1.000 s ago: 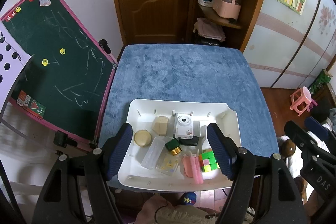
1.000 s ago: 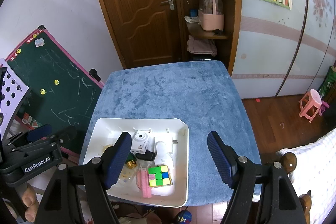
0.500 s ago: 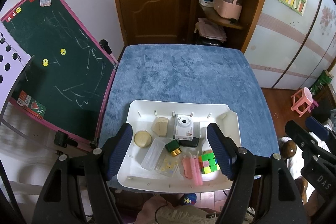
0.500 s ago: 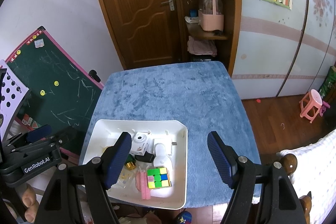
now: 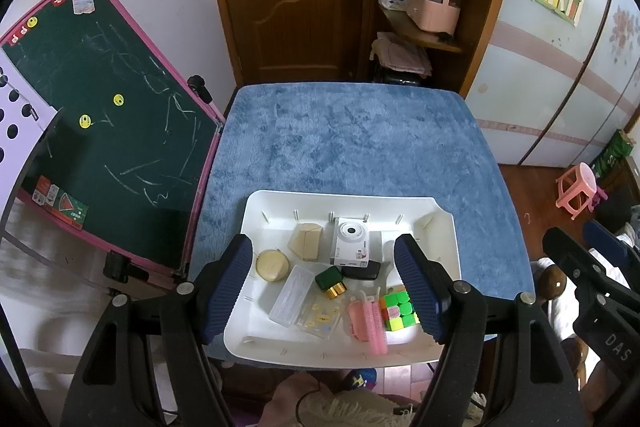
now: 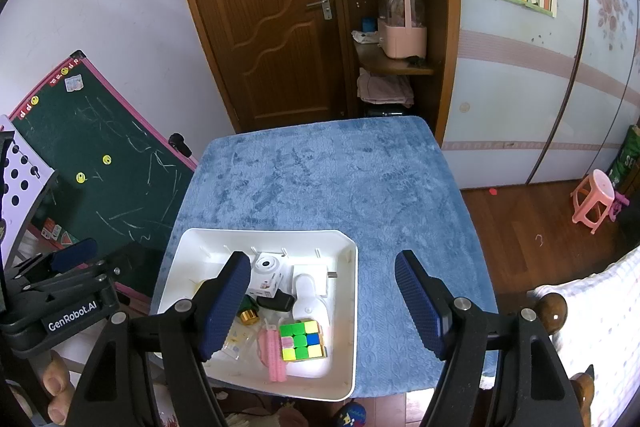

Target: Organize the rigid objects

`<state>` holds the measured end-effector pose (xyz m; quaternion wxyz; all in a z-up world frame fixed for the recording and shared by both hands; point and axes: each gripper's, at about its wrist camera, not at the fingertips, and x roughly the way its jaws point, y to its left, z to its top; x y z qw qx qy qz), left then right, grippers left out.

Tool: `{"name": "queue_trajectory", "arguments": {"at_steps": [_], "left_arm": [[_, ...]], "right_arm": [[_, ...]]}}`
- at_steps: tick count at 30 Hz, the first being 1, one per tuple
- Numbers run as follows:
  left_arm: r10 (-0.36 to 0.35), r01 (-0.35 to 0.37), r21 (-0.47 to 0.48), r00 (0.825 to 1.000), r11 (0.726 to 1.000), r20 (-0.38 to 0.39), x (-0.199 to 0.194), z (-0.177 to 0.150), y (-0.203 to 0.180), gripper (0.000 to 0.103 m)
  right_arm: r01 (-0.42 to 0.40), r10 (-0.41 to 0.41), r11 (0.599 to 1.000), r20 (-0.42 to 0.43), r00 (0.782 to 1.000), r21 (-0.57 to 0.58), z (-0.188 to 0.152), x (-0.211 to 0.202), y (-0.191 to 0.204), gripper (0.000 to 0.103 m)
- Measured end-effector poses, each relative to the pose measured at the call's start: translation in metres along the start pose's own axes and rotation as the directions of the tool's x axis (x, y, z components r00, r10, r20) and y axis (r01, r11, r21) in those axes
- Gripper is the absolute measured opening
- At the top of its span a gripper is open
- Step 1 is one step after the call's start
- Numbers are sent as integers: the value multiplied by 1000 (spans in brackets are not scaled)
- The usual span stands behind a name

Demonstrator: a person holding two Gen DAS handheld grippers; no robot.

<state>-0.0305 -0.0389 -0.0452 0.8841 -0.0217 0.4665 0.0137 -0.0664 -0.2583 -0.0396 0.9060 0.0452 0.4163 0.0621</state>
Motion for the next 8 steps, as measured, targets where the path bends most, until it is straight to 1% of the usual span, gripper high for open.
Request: {"name": "queue_trajectory", "arguments": {"at_steps": [8], "left_arm": [[5,-5,6,1000,1000,-10,4,0,8,77]], "right_arm": [[-5,5,1000,-11,1000,3,0,6,0,75]]}}
